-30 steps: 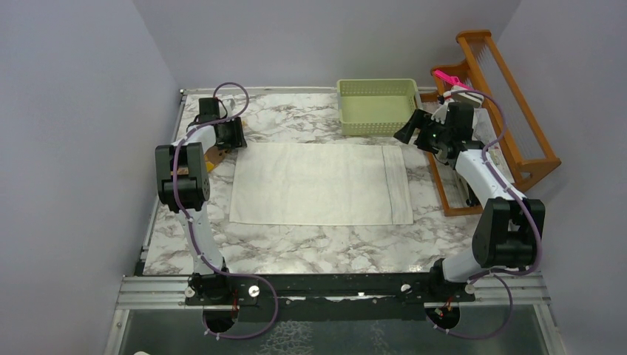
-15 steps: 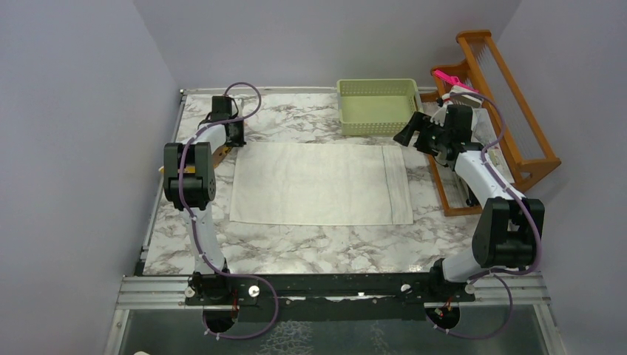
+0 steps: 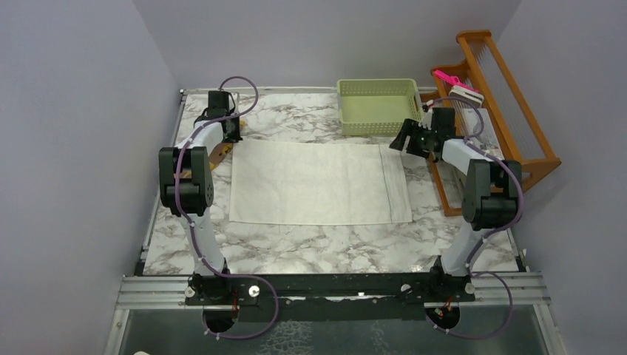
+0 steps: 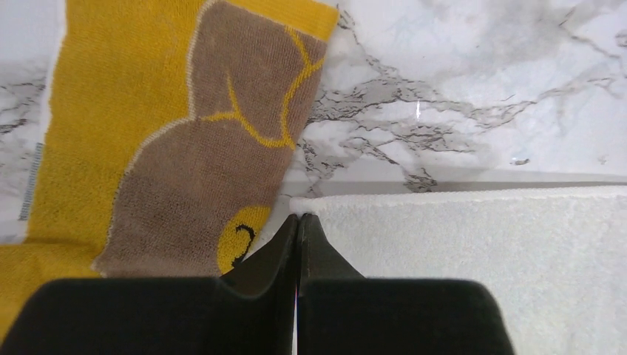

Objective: Roll the towels
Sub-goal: Fold the towel at the center of the board.

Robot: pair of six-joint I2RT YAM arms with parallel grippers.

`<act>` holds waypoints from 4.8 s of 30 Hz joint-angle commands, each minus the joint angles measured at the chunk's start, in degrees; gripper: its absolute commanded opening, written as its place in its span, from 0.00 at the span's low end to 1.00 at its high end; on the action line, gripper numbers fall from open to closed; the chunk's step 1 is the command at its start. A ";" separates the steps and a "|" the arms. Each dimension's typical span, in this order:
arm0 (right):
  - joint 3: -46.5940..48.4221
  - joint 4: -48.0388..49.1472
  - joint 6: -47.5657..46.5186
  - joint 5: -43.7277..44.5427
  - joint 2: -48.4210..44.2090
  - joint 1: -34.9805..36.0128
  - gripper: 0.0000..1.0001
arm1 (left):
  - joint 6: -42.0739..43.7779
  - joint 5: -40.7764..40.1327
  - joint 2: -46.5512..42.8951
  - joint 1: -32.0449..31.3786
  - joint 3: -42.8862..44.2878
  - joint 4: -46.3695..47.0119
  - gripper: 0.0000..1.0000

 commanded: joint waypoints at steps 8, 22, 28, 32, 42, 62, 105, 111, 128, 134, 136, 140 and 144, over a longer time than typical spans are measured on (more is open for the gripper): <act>11.53 2.89 -8.34 6.43 11.25 1.31 0.61 | 0.60 -0.09 -2.90 0.45 0.92 -1.04 0.00; 8.76 3.60 -10.07 10.58 14.81 5.11 0.41 | 0.13 0.89 -1.96 0.48 1.98 -1.68 0.00; 7.15 4.06 -9.39 14.35 14.35 5.11 0.29 | 0.01 0.83 -2.22 0.39 1.88 -1.73 0.00; 7.67 3.15 -8.99 16.80 14.86 5.11 0.23 | 0.02 0.88 -2.31 0.40 1.89 -1.67 0.00; 7.86 4.49 -8.80 18.51 10.89 5.08 0.01 | -1.12 1.47 -2.02 0.47 3.99 -1.67 0.00; 11.26 -1.27 -8.59 20.02 -1.90 4.86 0.01 | -1.80 2.00 -11.56 0.31 -10.07 18.55 0.00; -3.72 -11.83 4.33 29.71 -19.21 3.48 0.01 | -24.20 3.66 -44.07 -0.28 -48.85 16.82 0.00; -12.19 -10.14 6.08 31.19 -22.15 3.45 0.01 | -23.71 2.46 -44.03 -0.31 -50.67 16.44 0.00; -23.69 -9.92 11.76 29.55 -31.13 3.45 0.64 | -24.90 4.50 -44.24 -0.67 -49.29 10.97 0.43; -25.14 -6.16 10.78 29.36 -43.81 3.43 0.70 | -23.06 1.51 -49.36 -0.66 -44.39 5.80 0.53; -25.38 -2.65 8.46 26.02 -46.49 3.45 0.70 | -23.39 3.41 -50.58 -0.67 -42.85 5.90 0.54; -22.28 -0.54 6.03 17.25 -41.71 3.46 0.55 | -24.96 14.28 -46.83 -0.87 -38.19 6.45 0.48; -20.57 0.38 6.14 6.53 -32.36 3.54 0.45 | -26.64 21.96 -38.89 -2.56 -34.42 6.59 0.31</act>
